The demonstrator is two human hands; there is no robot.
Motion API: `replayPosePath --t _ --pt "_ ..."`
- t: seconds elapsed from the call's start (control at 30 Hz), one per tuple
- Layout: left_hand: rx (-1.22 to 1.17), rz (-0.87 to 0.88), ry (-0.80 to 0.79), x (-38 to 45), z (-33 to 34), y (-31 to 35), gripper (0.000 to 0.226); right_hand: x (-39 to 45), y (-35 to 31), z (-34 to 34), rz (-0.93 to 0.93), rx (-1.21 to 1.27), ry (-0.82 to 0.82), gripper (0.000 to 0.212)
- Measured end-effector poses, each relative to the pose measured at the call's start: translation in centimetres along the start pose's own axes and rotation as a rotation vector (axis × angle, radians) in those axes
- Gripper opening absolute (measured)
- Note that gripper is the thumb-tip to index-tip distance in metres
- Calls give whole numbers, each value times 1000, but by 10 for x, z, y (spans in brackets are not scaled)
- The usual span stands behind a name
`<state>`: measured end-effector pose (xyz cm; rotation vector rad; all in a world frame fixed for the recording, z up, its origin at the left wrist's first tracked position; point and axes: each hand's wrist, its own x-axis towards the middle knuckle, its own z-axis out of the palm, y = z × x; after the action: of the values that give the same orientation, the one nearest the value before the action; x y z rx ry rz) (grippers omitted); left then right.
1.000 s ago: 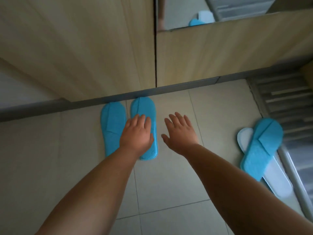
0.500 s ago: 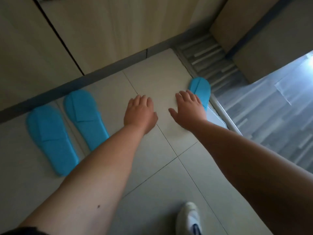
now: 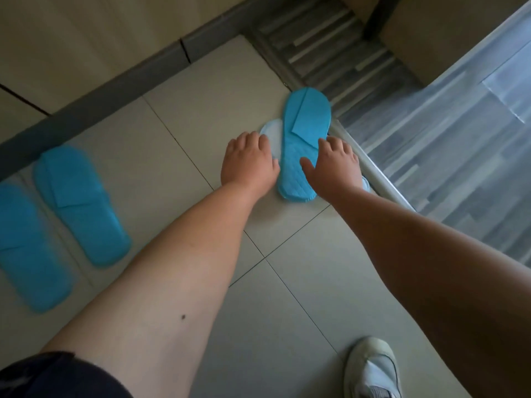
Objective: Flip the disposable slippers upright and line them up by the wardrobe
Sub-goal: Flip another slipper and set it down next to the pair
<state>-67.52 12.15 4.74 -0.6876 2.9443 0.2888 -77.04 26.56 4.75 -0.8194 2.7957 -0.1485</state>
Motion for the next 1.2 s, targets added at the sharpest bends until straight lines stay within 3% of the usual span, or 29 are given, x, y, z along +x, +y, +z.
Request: replayPosePath --t 0.4,0.6,0.83,1.03,1.2 --pt "12 -54 7 35 35 36 39 39 17 22 61 79 -45 54" --pt "-32 -125 10 47 39 46 25 44 16 29 53 111 -8 46" --pt "-367 -374 45 58 23 45 30 49 9 26 -16 149 78 46" --pt "-409 -456 109 40 9 6 32 63 -39 16 -157 143 85 50" --pt "-453 -615 169 11 2 -58 32 66 -110 22 -309 198 -21 40"
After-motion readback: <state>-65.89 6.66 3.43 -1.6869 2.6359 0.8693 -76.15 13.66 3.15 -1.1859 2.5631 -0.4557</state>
